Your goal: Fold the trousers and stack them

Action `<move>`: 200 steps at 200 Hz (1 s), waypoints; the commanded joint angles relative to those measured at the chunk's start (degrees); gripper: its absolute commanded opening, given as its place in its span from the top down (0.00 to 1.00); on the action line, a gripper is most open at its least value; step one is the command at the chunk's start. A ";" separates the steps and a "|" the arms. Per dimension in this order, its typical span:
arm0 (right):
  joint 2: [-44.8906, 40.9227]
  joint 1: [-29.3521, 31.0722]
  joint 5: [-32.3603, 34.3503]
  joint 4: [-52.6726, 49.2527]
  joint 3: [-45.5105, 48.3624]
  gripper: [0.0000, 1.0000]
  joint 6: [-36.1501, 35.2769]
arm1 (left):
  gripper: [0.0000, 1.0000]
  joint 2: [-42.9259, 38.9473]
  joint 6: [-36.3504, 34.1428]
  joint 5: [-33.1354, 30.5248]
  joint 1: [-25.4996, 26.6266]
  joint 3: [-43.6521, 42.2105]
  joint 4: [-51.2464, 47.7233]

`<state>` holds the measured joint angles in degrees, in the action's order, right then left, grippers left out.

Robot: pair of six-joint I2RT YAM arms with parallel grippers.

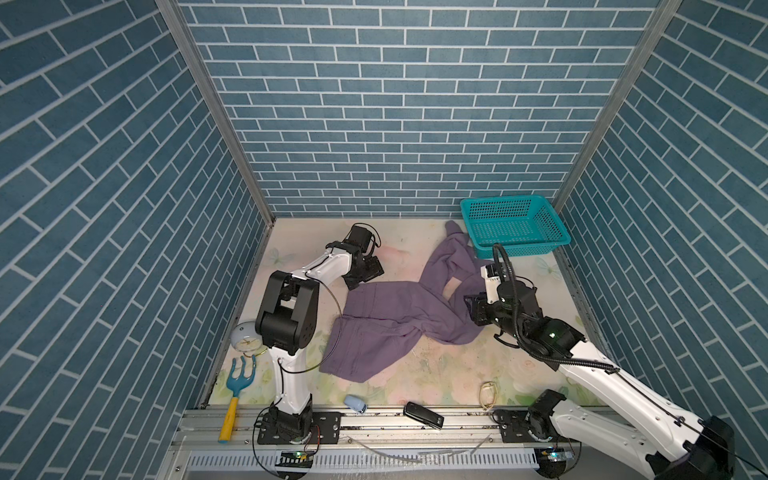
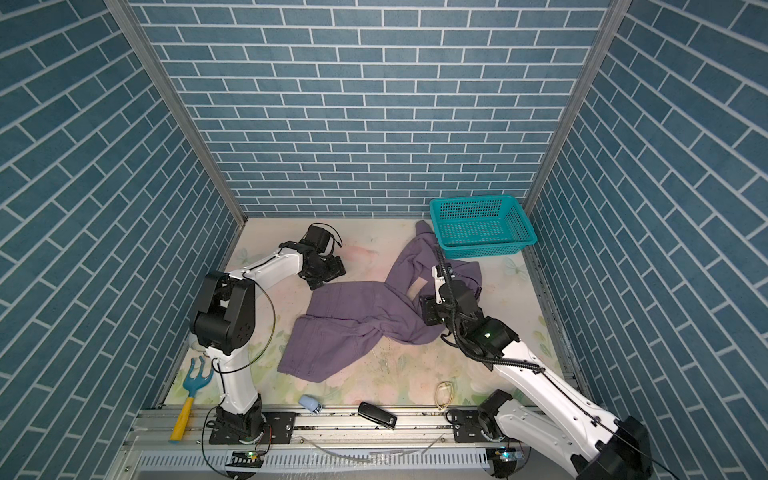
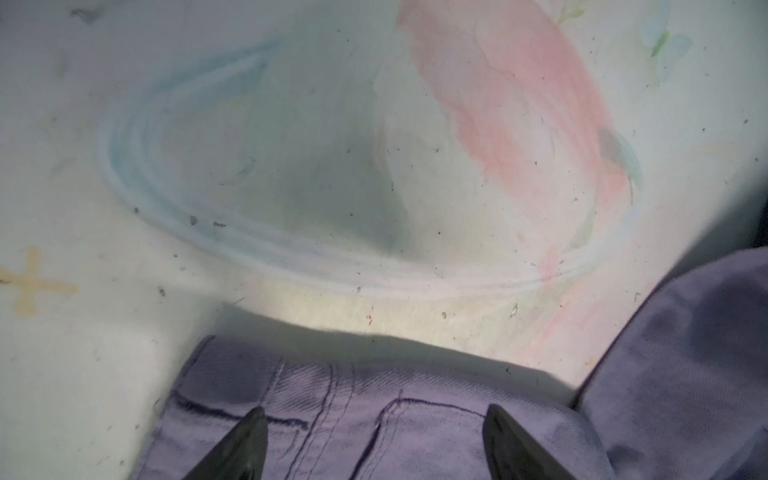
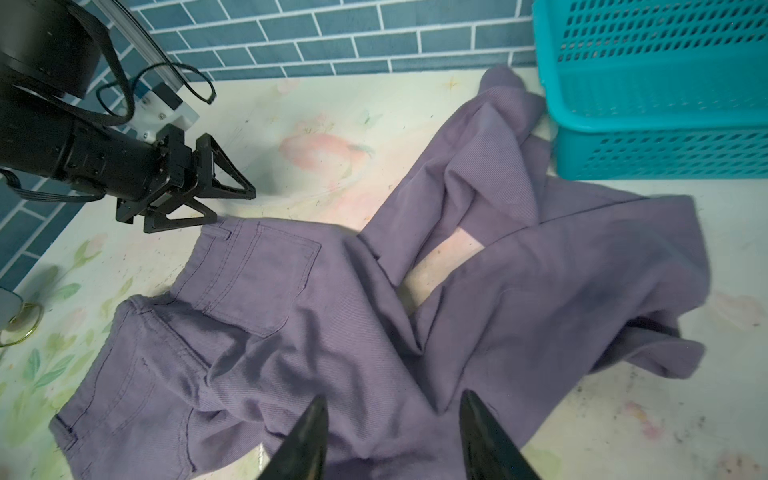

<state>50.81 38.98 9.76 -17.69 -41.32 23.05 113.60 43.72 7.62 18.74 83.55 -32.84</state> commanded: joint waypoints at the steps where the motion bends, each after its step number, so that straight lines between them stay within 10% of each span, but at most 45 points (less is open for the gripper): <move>1: -1.84 -1.07 4.82 -1.70 1.59 0.47 -2.01 | 0.18 2.51 0.19 0.60 -0.02 1.71 -5.74; 84: 0.44 -2.36 5.43 0.54 0.25 0.46 -4.07 | 0.33 4.92 1.24 2.57 -0.37 -1.84 -3.58; 146: -3.07 -2.75 9.30 0.60 2.38 0.44 -2.83 | 1.00 4.61 0.64 4.86 -2.36 -0.56 -2.89; 200: 2.06 -2.94 6.36 -4.69 -3.45 0.48 -3.49 | 1.00 -5.82 -5.20 2.25 -5.60 12.30 -7.46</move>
<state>50.33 36.25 17.28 -19.05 -40.82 20.51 115.46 42.65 12.19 14.85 88.62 -38.35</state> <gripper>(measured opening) 0.525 0.060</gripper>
